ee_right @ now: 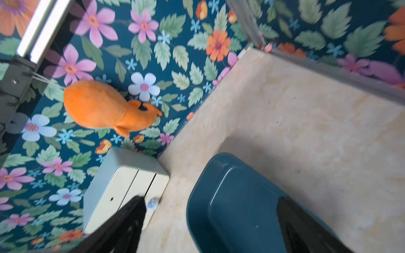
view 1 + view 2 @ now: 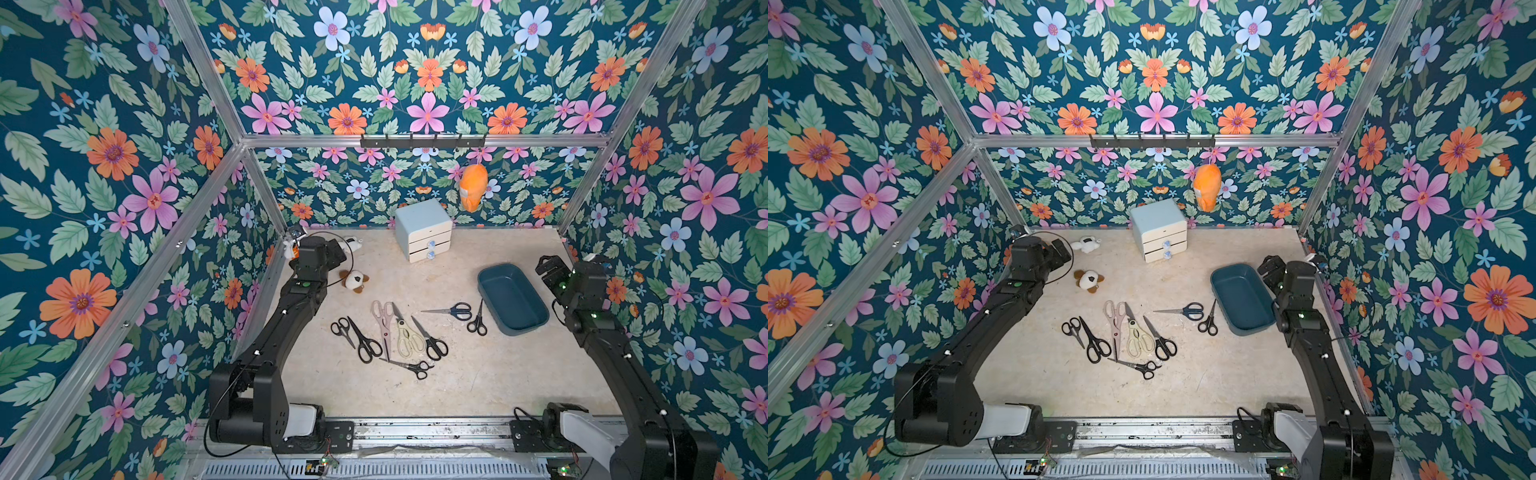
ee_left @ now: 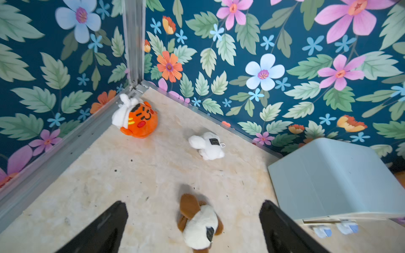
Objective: Put the scissors into the storage box
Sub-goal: Pick up the scissors from the center of the board.
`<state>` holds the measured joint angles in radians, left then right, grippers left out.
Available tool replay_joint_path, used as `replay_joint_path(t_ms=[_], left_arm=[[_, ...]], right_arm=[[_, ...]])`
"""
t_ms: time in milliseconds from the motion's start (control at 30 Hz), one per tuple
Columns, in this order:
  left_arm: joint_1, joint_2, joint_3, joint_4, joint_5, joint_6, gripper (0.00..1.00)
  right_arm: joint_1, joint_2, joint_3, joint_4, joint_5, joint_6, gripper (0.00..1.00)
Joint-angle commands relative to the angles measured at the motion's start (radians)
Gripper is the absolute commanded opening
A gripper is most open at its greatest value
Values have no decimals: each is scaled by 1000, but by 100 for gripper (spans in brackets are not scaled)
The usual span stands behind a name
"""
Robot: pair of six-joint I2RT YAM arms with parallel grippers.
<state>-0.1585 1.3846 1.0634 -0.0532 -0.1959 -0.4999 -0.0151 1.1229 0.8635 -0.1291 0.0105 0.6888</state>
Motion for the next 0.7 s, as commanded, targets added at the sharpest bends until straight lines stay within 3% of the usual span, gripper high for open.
replay_joint_path(t_ms=[0, 133, 267, 433, 600, 667], left_arm=[[-37, 18, 50, -178, 61, -65, 99], [-96, 15, 40, -198, 69, -78, 99], [-119, 0, -25, -221, 150, -111, 99], [-129, -66, -145, -252, 192, -144, 99], [-133, -120, -245, -239, 231, -133, 99], [-133, -137, -263, -241, 257, -136, 99]], right_arm=[[72, 74, 111, -301, -41, -7, 88], [230, 121, 212, -466, 38, -17, 73], [425, 178, 287, -610, 155, 59, 69], [624, 295, 376, -745, 202, 169, 53], [707, 391, 393, -793, 198, 269, 46], [715, 411, 376, -767, 189, 272, 38]])
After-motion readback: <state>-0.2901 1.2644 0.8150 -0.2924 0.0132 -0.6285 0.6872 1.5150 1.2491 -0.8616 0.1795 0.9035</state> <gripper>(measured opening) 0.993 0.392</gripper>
